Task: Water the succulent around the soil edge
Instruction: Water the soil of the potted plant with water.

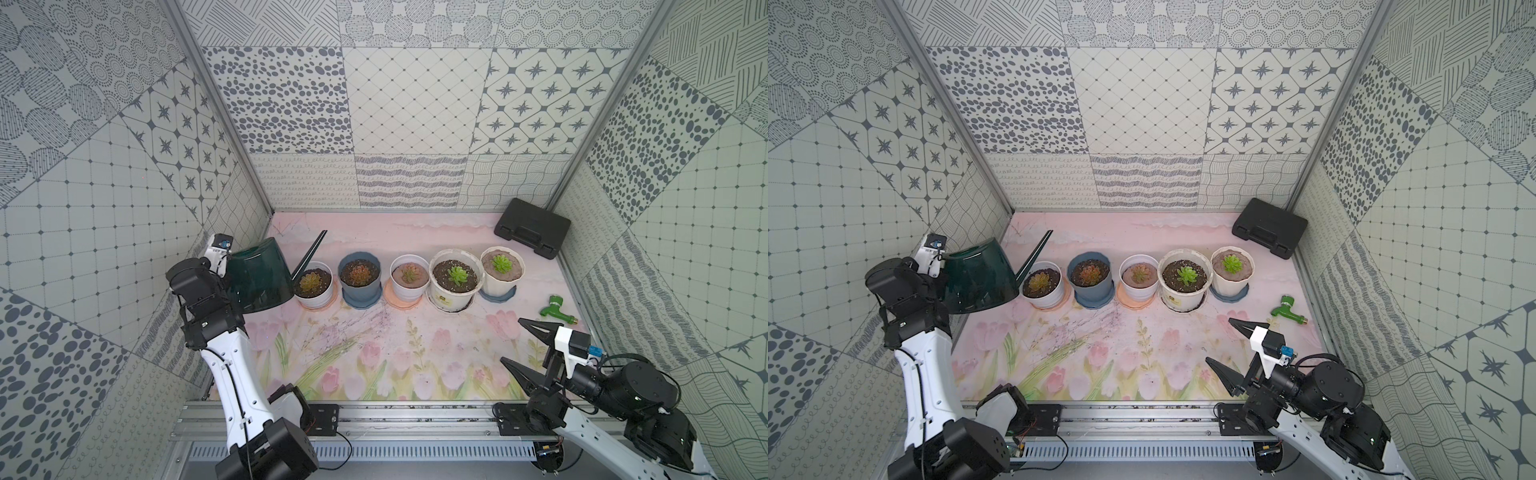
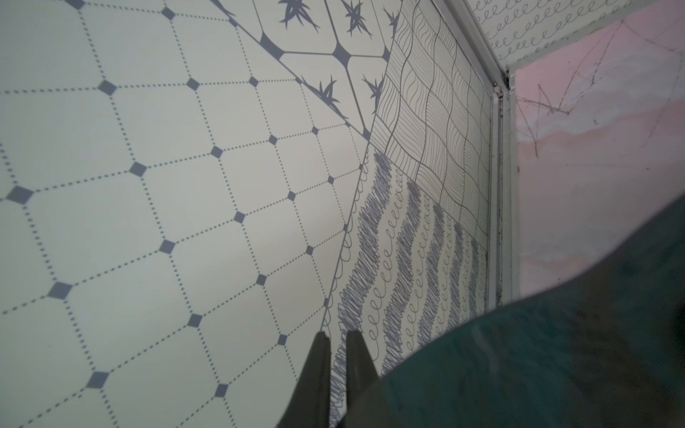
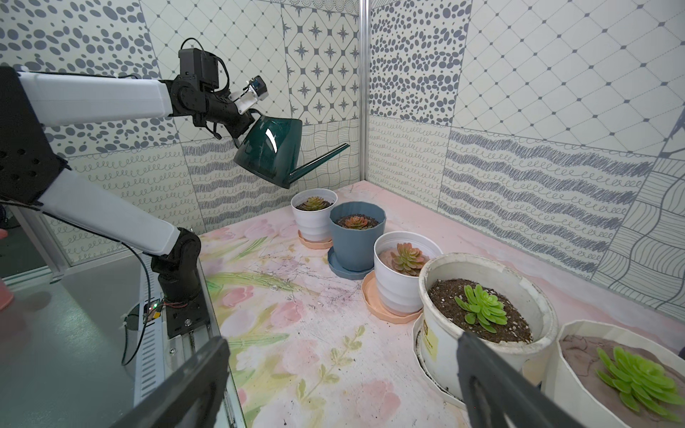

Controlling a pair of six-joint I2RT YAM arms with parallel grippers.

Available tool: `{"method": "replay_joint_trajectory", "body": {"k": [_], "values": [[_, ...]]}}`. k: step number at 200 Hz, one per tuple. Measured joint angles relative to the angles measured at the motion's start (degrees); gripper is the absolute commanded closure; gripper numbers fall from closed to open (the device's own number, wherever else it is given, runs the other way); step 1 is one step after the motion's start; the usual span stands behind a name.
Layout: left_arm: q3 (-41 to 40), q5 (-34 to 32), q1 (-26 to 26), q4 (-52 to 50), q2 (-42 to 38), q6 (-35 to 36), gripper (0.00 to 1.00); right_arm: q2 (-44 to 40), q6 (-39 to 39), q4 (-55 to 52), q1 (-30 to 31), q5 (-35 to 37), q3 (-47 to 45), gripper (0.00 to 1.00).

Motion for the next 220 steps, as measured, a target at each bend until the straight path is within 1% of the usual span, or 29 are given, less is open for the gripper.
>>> {"method": "replay_joint_trajectory", "body": {"k": [44,69,119,164,220], "values": [[-0.9,-2.0,1.7,0.0,-1.4,5.8,1.00,0.0,-3.2,-1.7,10.1,8.9,0.0,0.02],[-2.3,-3.0,2.3,-0.9,-2.7,9.2,1.00,0.0,-4.4,-2.6,13.7,13.6,0.0,0.02],[-2.6,-5.8,4.2,-3.2,-4.4,13.4,1.00,0.0,-5.1,-3.3,15.2,17.2,0.0,0.03],[-3.0,-8.4,5.2,-3.7,-6.0,15.0,1.00,0.0,-5.2,-3.3,16.8,17.9,0.0,0.02],[-3.4,-10.0,5.2,-4.3,-6.2,16.5,1.00,0.0,-5.1,-3.3,18.4,18.5,0.0,0.03]]}}
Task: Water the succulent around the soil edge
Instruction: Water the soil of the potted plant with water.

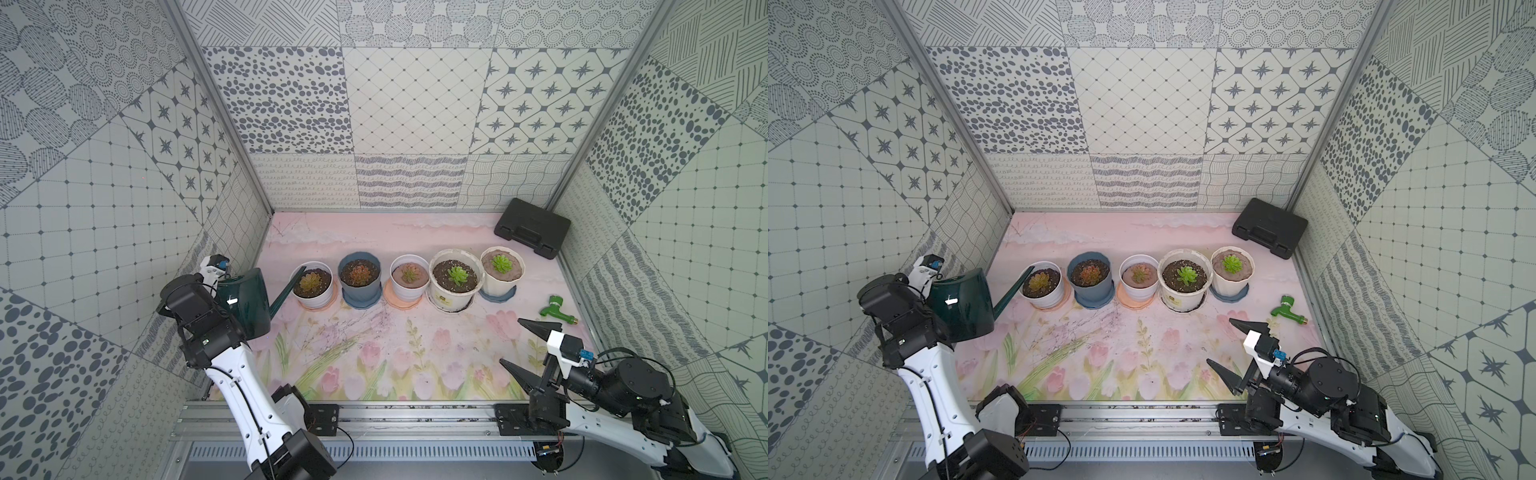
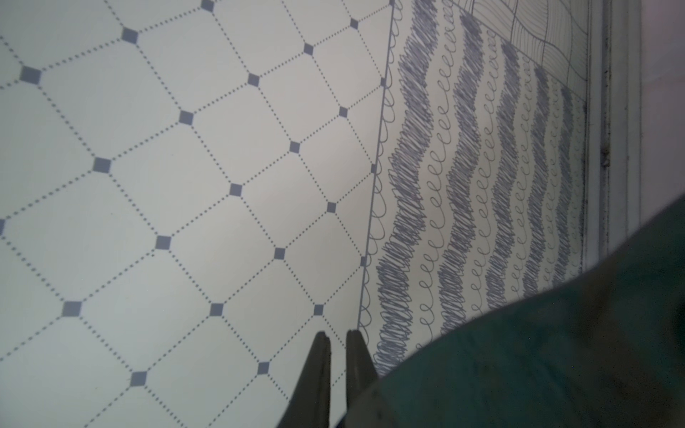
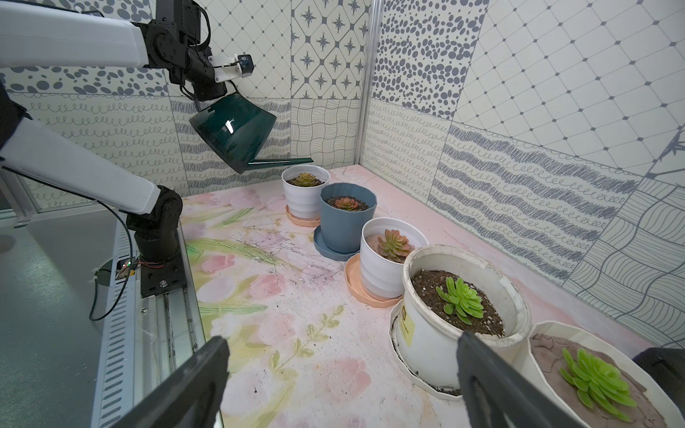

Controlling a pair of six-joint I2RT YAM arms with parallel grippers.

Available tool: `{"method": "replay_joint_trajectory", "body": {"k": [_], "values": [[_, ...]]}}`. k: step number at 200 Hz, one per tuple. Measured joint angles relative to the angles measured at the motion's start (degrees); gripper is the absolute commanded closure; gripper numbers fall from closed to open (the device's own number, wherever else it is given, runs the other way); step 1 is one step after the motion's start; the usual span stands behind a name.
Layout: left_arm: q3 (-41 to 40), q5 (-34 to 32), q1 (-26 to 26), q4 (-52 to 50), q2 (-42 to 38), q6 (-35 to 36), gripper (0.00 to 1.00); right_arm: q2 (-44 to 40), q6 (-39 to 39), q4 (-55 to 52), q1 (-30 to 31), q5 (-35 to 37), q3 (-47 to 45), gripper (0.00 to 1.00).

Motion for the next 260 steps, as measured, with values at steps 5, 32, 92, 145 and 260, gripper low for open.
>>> {"method": "replay_joint_trajectory", "body": {"k": [5,32,92,145,260], "values": [[0.0,-0.1,0.0,-0.1,0.0,0.1,1.00,0.0,0.0,0.0,0.0,0.0,0.0,0.03],[-0.1,-0.1,0.0,-0.7,0.1,0.7,1.00,0.0,0.0,0.0,0.3,0.3,0.0,0.03],[0.8,0.1,-0.6,-0.8,1.4,0.7,1.00,0.0,0.0,0.0,0.6,0.5,0.0,0.03],[5.6,-0.3,-4.7,-1.5,4.7,0.4,1.00,0.0,0.0,0.0,0.8,0.7,0.0,0.03],[5.9,3.6,-6.5,-6.0,1.0,0.8,1.00,0.0,0.0,-0.1,1.7,0.7,0.0,0.03]]}}
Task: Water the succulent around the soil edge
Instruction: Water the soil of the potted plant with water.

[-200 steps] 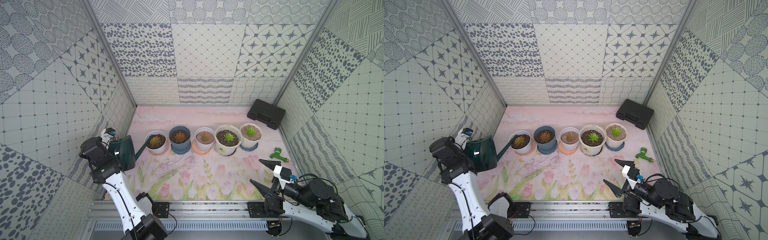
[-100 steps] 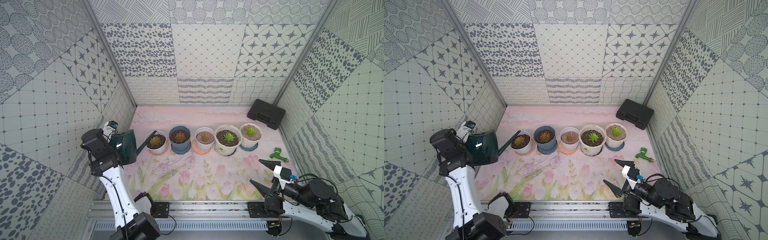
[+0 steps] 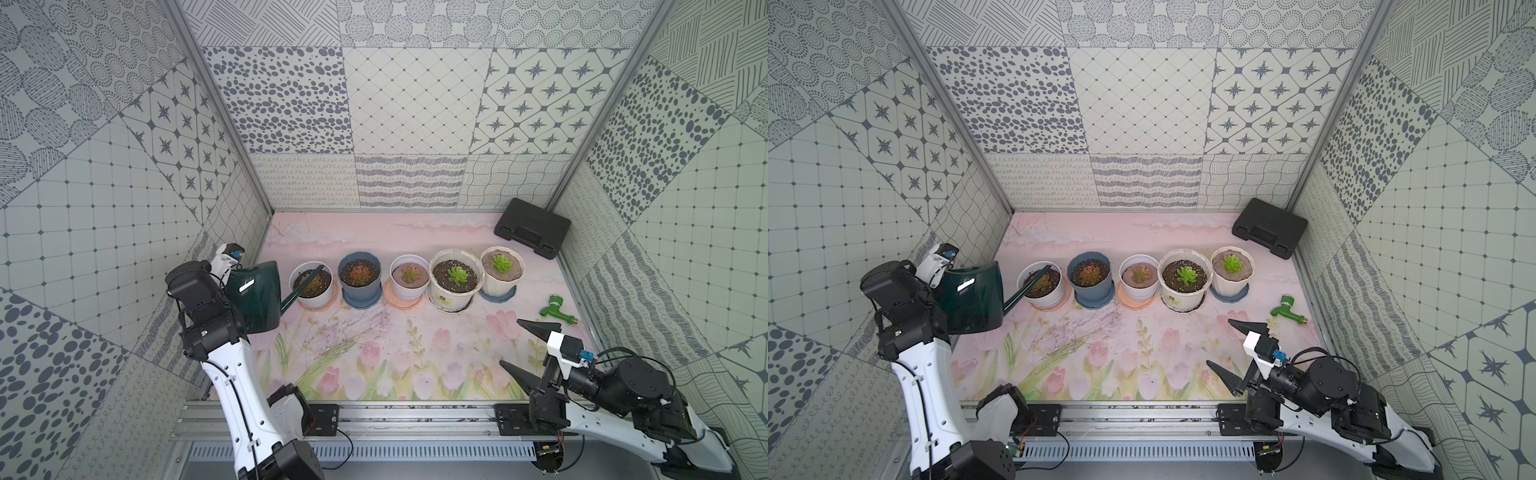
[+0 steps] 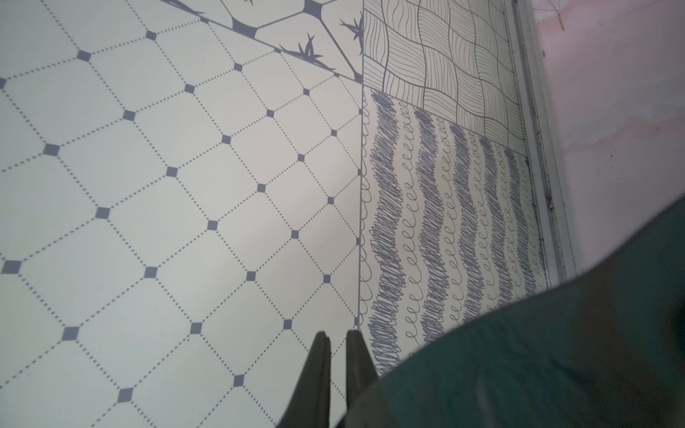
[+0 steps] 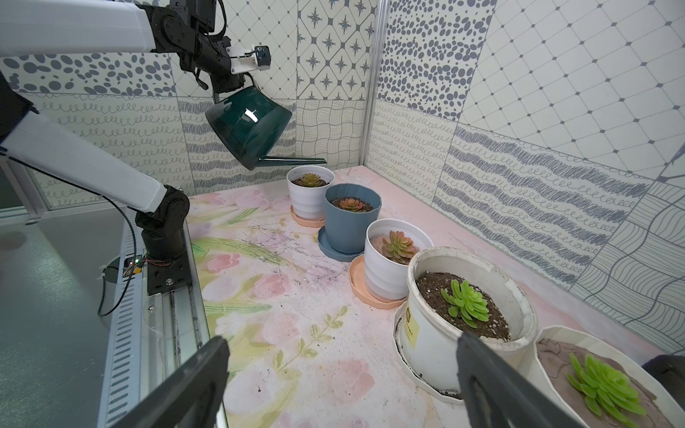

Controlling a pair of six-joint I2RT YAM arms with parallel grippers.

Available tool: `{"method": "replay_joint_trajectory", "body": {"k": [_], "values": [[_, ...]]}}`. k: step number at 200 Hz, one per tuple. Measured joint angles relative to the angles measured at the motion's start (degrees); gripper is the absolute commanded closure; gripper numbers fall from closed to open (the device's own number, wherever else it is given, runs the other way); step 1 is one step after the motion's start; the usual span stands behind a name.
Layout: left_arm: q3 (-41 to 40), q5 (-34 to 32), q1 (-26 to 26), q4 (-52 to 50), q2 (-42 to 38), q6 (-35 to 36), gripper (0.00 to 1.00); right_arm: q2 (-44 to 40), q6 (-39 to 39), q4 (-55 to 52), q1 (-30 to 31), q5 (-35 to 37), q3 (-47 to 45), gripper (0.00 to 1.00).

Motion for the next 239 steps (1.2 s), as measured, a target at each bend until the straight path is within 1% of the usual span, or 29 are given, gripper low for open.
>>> {"method": "replay_joint_trajectory", "body": {"k": [41,77,134,175,239], "values": [[-2.3,2.3,0.0,-3.4,-3.1,0.5,1.00,0.0,0.2,-0.3,0.3,0.0,0.1,0.03],[-4.1,2.6,0.0,-6.1,-4.9,1.2,1.00,0.0,0.2,-0.4,0.8,-0.1,0.1,0.02],[-5.2,1.4,2.1,-7.2,-5.2,0.9,1.00,0.0,0.4,-0.5,2.1,-0.1,0.1,0.03],[-3.4,0.5,3.3,-7.5,-4.2,0.0,1.00,0.0,0.5,-0.5,2.8,0.0,0.1,0.03],[-3.3,-1.6,4.1,-10.9,-3.7,1.4,1.00,0.0,0.9,-0.7,3.4,0.5,0.6,0.03]]}}
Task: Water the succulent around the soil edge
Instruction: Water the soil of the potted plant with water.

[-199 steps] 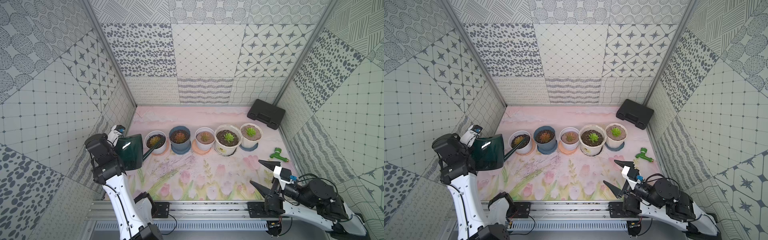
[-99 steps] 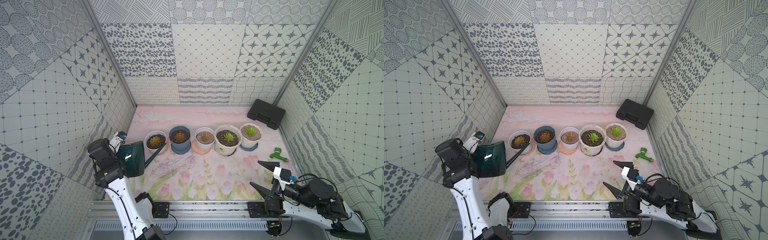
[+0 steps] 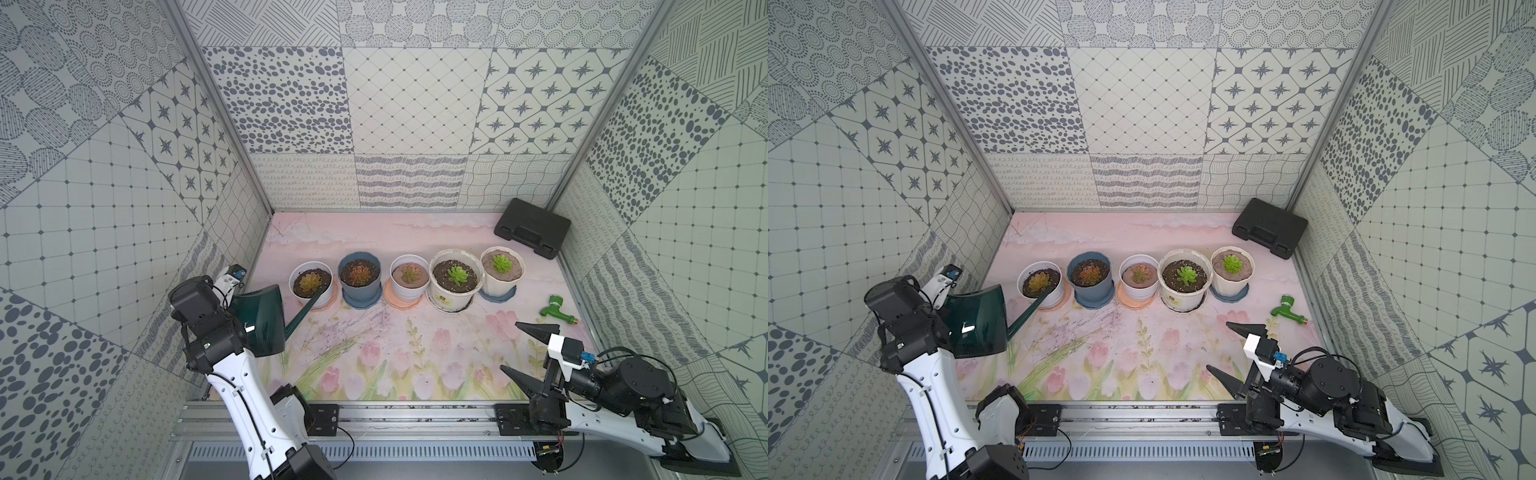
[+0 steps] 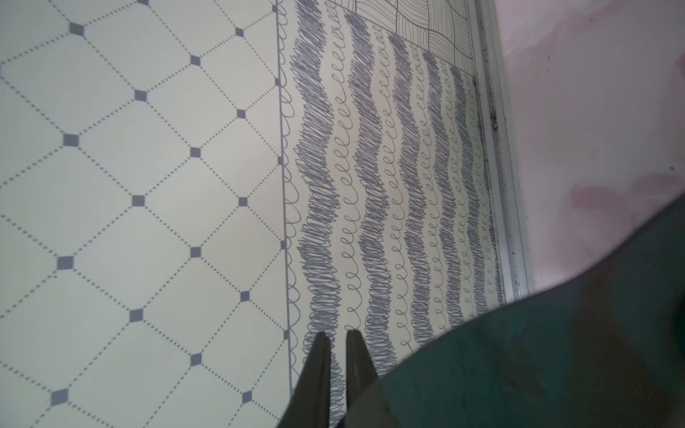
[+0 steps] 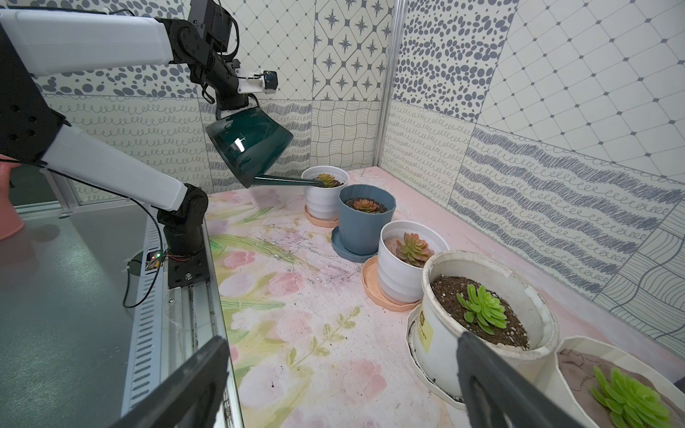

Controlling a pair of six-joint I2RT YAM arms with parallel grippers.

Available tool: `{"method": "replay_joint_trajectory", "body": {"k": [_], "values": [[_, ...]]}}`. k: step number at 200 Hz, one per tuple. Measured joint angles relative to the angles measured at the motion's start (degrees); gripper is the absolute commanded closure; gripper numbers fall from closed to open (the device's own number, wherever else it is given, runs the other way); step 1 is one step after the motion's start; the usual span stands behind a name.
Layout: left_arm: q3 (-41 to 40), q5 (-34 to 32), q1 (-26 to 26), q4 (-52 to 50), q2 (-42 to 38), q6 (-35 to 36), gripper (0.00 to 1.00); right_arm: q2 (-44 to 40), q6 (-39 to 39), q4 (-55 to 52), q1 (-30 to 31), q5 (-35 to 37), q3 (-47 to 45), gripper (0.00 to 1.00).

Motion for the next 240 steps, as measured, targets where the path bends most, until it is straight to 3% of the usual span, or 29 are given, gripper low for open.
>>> {"method": "replay_joint_trajectory", "body": {"k": [91,153,240], "values": [[4.1,-1.5,3.2,-2.6,1.9,0.9,1.00,0.0,0.3,-0.2,1.8,1.4,0.6,0.03],[7.0,1.3,5.2,-6.0,0.4,-1.8,1.00,0.0,1.0,-0.5,4.7,2.8,0.7,0.03],[5.3,-8.2,5.4,-6.3,3.2,-1.3,1.00,0.0,1.6,-0.5,6.4,5.2,0.8,0.03]]}}
